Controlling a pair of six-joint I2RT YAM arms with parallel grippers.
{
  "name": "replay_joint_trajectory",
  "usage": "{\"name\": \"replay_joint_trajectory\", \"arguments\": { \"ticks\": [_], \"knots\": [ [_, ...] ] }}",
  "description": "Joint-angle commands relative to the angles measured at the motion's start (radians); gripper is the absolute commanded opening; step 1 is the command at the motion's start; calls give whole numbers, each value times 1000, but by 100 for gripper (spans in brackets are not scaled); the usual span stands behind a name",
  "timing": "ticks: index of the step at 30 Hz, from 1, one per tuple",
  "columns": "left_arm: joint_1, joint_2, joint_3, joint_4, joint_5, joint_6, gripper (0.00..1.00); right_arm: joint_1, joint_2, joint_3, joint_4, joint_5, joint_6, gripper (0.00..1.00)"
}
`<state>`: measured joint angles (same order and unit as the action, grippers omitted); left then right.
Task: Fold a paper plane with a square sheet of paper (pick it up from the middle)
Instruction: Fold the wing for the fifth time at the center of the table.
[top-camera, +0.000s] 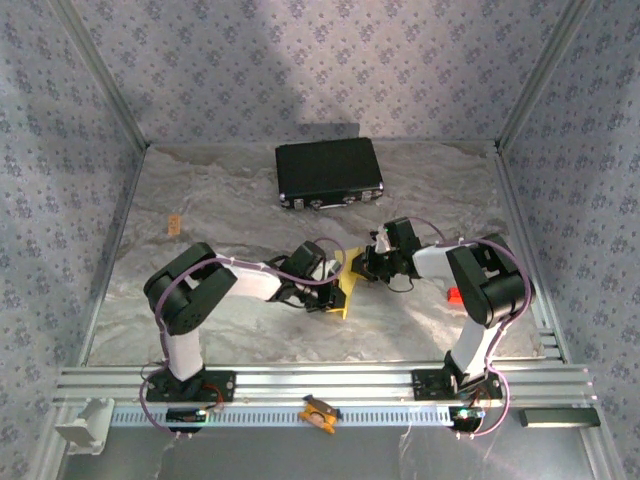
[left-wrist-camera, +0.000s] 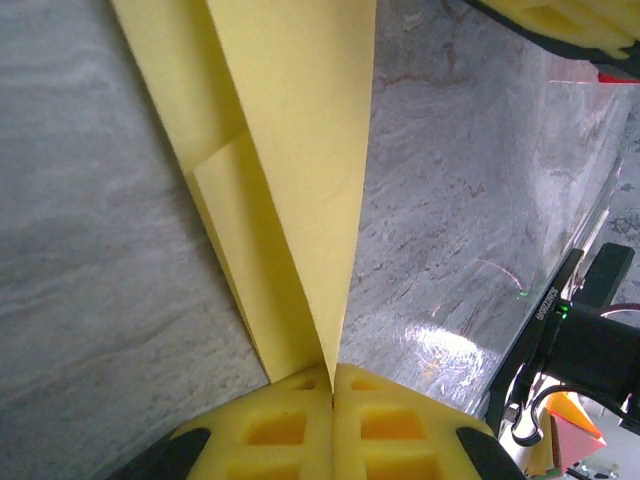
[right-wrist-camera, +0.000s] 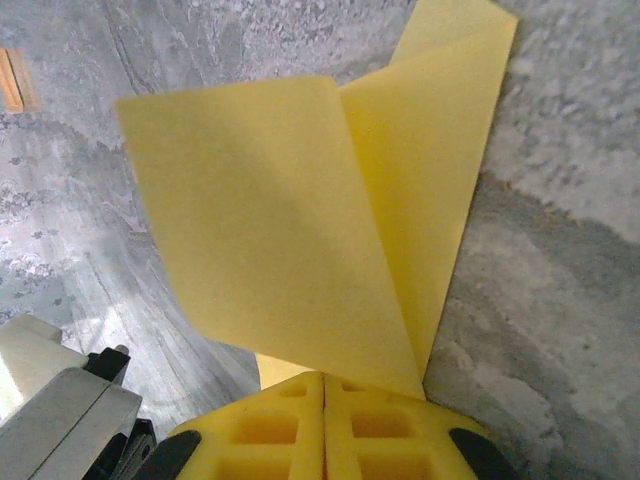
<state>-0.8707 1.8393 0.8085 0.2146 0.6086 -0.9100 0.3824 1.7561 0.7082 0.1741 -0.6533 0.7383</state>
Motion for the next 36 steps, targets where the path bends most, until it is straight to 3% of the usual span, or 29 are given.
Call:
{"name": "replay_joint_trajectory", "arguments": {
  "ticks": [1,8,11,14,17,22,36],
  "knots": [
    [-21,-25,-43,-72,24,-7,12,35,48,-10,-92,104,-30,9],
    [-18,-170,-31,-190,-5,40,30,40,49,-3,-108,112,-30,8],
    [8,-257,-3,-292,-54,83,30,42,51,-2,-106,110,-29,8],
    [42,-290,8,-273,-71,83,24,43,49,1,-106,109,-27,8],
    [56,-244,59,-239,-47,85,15,43,47,2,-111,107,-29,8],
    [49,-99,160,-182,1,74,9,43,47,0,-107,104,-28,8],
    [43,104,243,-131,-13,40,7,44,49,-10,-90,92,-22,8]
  ]
}}
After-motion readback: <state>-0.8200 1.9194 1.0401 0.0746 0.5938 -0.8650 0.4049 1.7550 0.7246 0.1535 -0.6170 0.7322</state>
